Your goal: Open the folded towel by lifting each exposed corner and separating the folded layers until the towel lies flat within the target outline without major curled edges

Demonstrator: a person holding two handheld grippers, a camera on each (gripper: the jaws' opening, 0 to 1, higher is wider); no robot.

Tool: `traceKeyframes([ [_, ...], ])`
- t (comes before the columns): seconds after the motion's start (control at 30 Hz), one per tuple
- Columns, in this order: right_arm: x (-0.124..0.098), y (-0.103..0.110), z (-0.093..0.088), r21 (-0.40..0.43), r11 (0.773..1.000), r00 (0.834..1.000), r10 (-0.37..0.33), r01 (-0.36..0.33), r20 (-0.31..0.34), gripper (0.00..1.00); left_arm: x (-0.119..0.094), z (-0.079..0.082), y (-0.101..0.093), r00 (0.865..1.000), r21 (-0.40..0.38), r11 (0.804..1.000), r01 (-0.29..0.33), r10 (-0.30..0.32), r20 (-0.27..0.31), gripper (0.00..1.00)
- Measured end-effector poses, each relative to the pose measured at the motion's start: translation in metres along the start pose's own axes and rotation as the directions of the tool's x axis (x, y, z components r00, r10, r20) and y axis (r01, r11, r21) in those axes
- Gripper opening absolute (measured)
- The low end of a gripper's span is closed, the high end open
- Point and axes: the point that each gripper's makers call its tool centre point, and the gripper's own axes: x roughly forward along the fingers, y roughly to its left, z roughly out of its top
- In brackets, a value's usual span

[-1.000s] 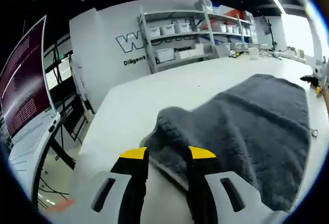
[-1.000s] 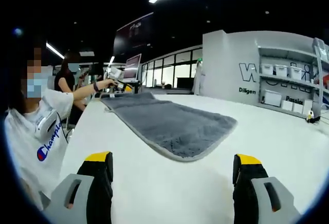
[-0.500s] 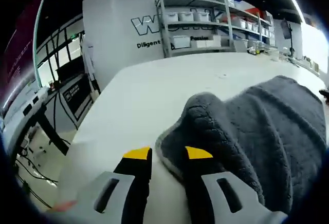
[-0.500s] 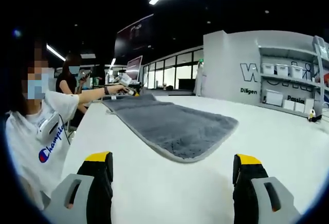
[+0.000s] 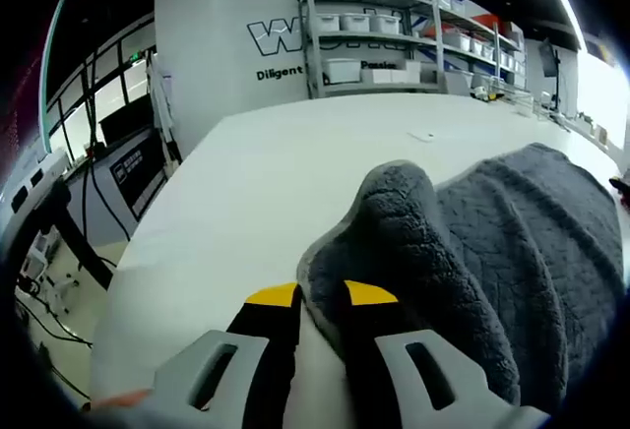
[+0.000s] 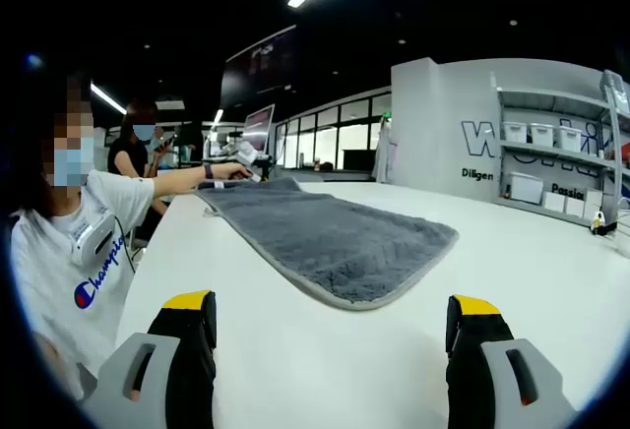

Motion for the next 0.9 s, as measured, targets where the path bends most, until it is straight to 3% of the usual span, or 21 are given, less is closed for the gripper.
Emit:
traceKeyframes([
  [0.1,0.0,-0.001,0.0,-0.002,1.0,1.0,-0.001,0.001,-0.001,0.99,0.0,-0.001,0.0,1.0,0.036,0.999,-0.011,0.012,-0.012,0.07],
  [0.17,0.0,-0.001,0.0,-0.003,1.0,1.0,-0.001,0.001,-0.003,0.99,-0.002,-0.001,0.006,0.998,0.112,0.992,-0.057,0.06,-0.026,0.06],
  [0.27,-0.001,-0.002,0.0,-0.001,1.0,1.0,-0.001,0.001,-0.002,0.99,-0.001,0.001,0.024,0.987,0.243,0.96,-0.14,0.155,-0.045,0.05],
  [0.4,0.0,-0.001,0.0,0.002,1.0,1.0,0.001,-0.001,0.0,0.99,0.003,0.007,0.031,0.984,0.272,0.95,-0.155,0.171,-0.039,0.05],
  [0.53,0.0,-0.001,0.0,0.003,1.0,1.0,0.004,-0.004,0.003,0.99,0.004,0.011,0.048,0.97,0.321,0.923,-0.211,0.239,-0.05,0.05],
  [0.67,0.001,-0.002,0.0,0.008,1.0,1.0,0.002,-0.003,0.006,0.99,0.007,0.016,0.057,0.967,0.354,0.908,-0.223,0.253,-0.041,0.05],
  [0.83,0.001,-0.002,0.001,0.015,1.0,1.0,-0.001,0.001,0.01,0.99,0.01,0.015,0.064,0.965,0.332,0.915,-0.231,0.259,-0.044,0.06],
  [0.9,0.001,-0.002,0.0,0.011,1.0,1.0,0.001,-0.001,0.007,0.99,0.008,0.016,0.064,0.963,0.347,0.909,-0.233,0.265,-0.047,0.1],
])
